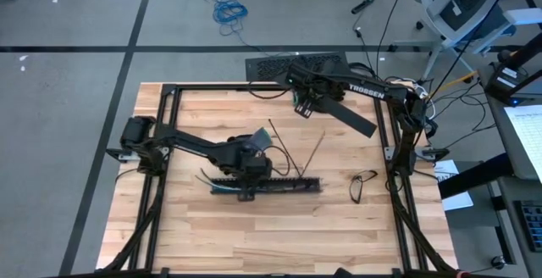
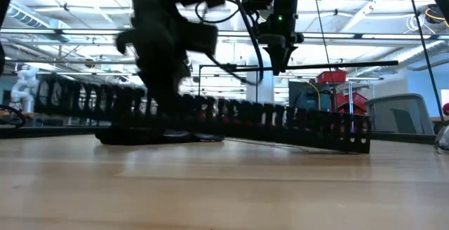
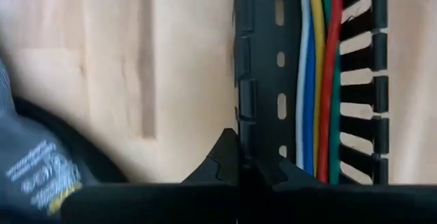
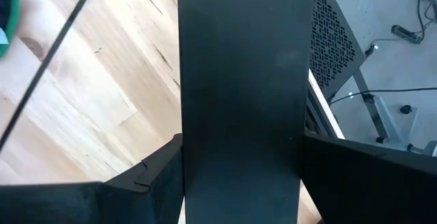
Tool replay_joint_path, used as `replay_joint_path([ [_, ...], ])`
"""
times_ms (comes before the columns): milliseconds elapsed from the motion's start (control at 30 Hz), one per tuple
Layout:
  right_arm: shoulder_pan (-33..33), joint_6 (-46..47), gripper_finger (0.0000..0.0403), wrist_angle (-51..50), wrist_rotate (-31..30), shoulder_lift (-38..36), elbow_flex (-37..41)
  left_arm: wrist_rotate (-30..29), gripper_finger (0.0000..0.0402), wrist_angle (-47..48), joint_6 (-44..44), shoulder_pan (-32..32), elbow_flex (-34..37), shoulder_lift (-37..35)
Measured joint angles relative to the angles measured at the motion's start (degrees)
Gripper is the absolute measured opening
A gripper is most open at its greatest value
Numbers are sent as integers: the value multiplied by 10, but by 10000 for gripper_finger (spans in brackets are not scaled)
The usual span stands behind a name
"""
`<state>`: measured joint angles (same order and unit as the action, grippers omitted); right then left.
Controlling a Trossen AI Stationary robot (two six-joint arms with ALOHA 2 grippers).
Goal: Ziptie cables
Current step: Close the black cable duct
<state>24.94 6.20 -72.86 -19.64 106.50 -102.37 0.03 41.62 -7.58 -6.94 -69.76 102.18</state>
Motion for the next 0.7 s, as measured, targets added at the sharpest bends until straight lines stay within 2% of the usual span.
replay_joint_path([
  [133, 9, -2, 233, -1, 0, 0, 0, 7, 3, 51, 54, -12, 0, -43],
  [233, 14, -9, 233, -1, 0, 0, 0, 6, 2, 86, 145, -21, 0, -68],
  [433, 18, -11, 233, -3, 0, 0, 0, -9, 1, 168, 341, -22, 0, -74],
  [633, 18, -11, 233, -3, 0, 0, 0, -32, 1, 134, 589, -21, 0, -74],
  [700, 18, -11, 233, -4, 0, 0, 0, -43, 1, 107, 646, -21, 0, -74],
])
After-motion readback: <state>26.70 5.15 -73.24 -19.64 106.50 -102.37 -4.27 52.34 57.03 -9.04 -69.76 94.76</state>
